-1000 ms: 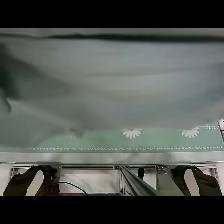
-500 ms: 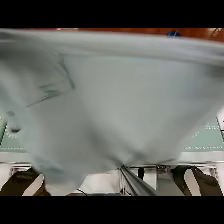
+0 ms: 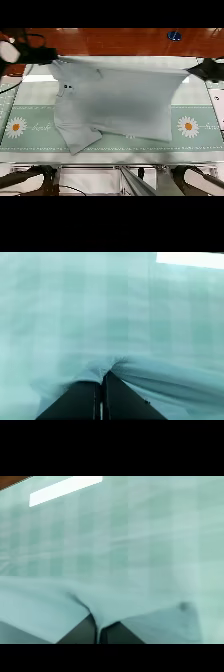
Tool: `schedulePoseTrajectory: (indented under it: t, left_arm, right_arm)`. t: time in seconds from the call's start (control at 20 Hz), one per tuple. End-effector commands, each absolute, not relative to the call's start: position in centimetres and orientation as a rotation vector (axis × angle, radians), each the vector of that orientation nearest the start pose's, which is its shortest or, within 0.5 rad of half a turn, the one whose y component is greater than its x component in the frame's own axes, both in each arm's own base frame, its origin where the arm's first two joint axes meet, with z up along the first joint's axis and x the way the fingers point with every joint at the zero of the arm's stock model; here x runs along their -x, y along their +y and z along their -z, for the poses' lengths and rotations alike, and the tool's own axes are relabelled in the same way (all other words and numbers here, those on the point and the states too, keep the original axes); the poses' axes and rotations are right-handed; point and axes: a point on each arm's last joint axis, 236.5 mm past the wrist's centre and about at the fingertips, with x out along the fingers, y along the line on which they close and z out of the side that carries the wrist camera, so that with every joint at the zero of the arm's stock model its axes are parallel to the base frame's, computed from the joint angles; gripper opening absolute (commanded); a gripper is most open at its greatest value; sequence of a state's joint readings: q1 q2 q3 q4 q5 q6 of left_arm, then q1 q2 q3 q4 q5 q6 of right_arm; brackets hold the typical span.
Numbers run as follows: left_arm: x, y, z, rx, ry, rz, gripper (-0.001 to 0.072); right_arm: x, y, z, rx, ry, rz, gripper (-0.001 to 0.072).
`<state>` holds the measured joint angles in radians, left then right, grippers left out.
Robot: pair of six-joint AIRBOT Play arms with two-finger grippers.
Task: Fold the shirts.
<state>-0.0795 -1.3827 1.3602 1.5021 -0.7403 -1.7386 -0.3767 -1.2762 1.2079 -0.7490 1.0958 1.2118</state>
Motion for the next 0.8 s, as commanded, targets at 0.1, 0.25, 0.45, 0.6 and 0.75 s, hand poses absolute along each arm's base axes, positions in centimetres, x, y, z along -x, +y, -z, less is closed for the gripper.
schedulePoseTrajectory:
  t: [0.1, 0.25, 0.45, 0.6, 0.75]
  left_arm:
    - [-59.0, -5.2, -3.6, 0.433, 0.693, -0.041, 0.0021]
    - [-61.5, -4.9, -2.5, 0.455, 0.716, -0.049, 0.0021]
    - [-61.1, -5.7, 1.9, 0.452, 0.914, -0.032, 0.0021]
    - [-59.2, -6.8, 3.6, 0.394, 1.027, 0.036, 0.0021]
    - [-56.6, -5.3, 3.7, 0.308, 1.157, 0.081, 0.0021]
  right_arm:
    - [-53.8, -1.0, -1.3, -0.705, 0.905, -0.223, 0.0029]
    - [-57.6, -1.4, 0.2, -0.765, 0.909, -0.207, 0.0029]
    - [-58.7, -0.6, 1.9, -0.789, 0.954, -0.233, 0.0029]
    - [-57.7, 0.6, 2.8, -0.776, 1.015, -0.265, 0.0029]
    - [-56.1, 1.1, 2.6, -0.813, 1.075, -0.31, 0.0029]
